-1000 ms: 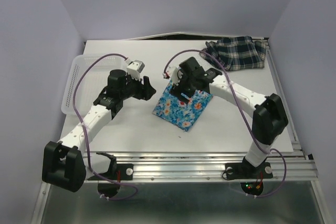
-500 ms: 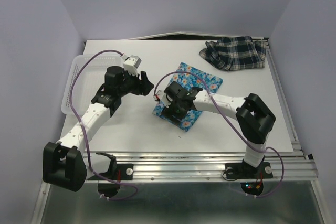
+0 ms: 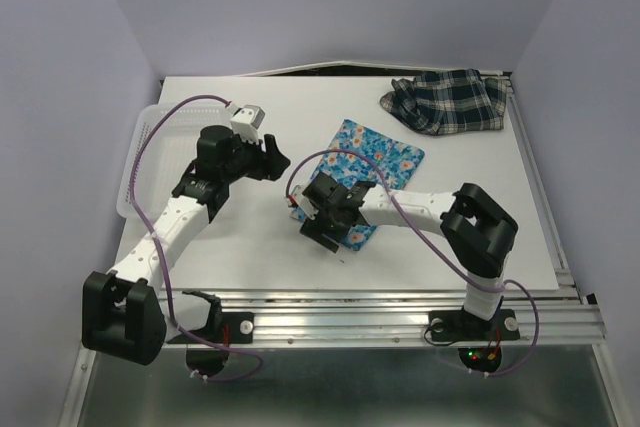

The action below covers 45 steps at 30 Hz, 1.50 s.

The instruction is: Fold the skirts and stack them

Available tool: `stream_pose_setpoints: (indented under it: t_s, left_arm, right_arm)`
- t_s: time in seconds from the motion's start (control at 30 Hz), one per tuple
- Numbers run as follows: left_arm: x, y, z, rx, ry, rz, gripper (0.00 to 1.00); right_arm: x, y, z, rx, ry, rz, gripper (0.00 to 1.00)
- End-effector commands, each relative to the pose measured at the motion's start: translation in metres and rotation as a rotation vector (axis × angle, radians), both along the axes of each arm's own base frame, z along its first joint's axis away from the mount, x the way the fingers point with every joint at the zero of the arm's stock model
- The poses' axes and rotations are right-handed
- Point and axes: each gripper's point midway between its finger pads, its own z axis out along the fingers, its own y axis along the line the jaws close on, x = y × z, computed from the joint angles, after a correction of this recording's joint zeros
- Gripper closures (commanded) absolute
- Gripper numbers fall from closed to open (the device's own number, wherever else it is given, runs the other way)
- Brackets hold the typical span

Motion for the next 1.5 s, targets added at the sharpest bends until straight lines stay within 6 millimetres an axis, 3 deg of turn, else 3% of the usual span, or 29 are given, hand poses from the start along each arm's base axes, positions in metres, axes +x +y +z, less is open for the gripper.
stream_pose_setpoints:
  t_s: [0.0,0.1,0.27,0.47,0.6,0.63,0.7,0.8,0.83,0.93,0.97,1.13,1.23,1.3,1.47]
  left_arm:
    - [0.006,0.0,0.024,-0.027,-0.063,0.004,0.3]
    - [0.006,0.0,0.024,-0.027,-0.063,0.007,0.3]
    - [0.011,0.008,0.031,-0.04,-0.063,0.035,0.3]
    - [0.018,0.016,0.04,-0.051,-0.059,0.051,0.3]
    - [0.027,0.025,0.042,-0.054,-0.059,0.075,0.3]
    - [0.027,0.025,0.043,-0.057,-0.057,0.068,0.3]
    - [0.028,0.025,0.041,-0.057,-0.048,0.067,0.3]
    - [0.026,0.026,0.037,-0.05,-0.037,0.056,0.31]
    - [0.025,0.026,0.037,-0.047,-0.039,0.048,0.31]
    - [0.024,0.025,0.037,-0.044,-0.046,0.04,0.31]
    - [0.025,0.026,0.037,-0.042,-0.046,0.042,0.31]
    - [0.025,0.026,0.041,-0.045,-0.054,0.039,0.31]
    - [0.026,0.027,0.045,-0.048,-0.06,0.043,0.31]
    - [0.027,0.027,0.043,-0.043,-0.053,0.045,0.31]
    - [0.027,0.03,0.041,-0.032,-0.051,0.055,0.31]
  right_arm:
    - [0.005,0.009,0.01,0.042,-0.06,-0.006,0.27]
    - [0.003,0.005,-0.007,0.011,-0.042,-0.009,0.31]
    - [-0.004,-0.002,-0.042,-0.008,0.04,-0.008,0.52]
    - [-0.012,-0.011,-0.066,-0.018,0.143,0.008,0.66]
    - [-0.018,-0.014,-0.079,-0.019,0.189,-0.004,0.87]
    - [-0.017,-0.013,-0.077,-0.003,0.205,-0.016,0.97]
    - [-0.011,-0.01,-0.07,0.039,0.227,-0.052,0.99]
    - [0.003,0.006,-0.034,0.172,0.261,-0.067,0.99]
    - [0.006,0.021,-0.005,0.263,0.279,-0.046,0.99]
    - [0.015,0.039,0.044,0.412,0.301,-0.017,0.99]
    - [0.02,0.051,0.075,0.481,0.272,0.01,0.99]
    - [0.019,0.068,0.138,0.645,0.304,0.05,0.99]
    - [0.019,0.072,0.147,0.664,0.317,0.041,0.99]
    - [0.029,0.068,0.134,0.618,0.277,0.004,0.99]
    - [0.034,0.042,0.072,0.43,0.243,-0.004,0.99]
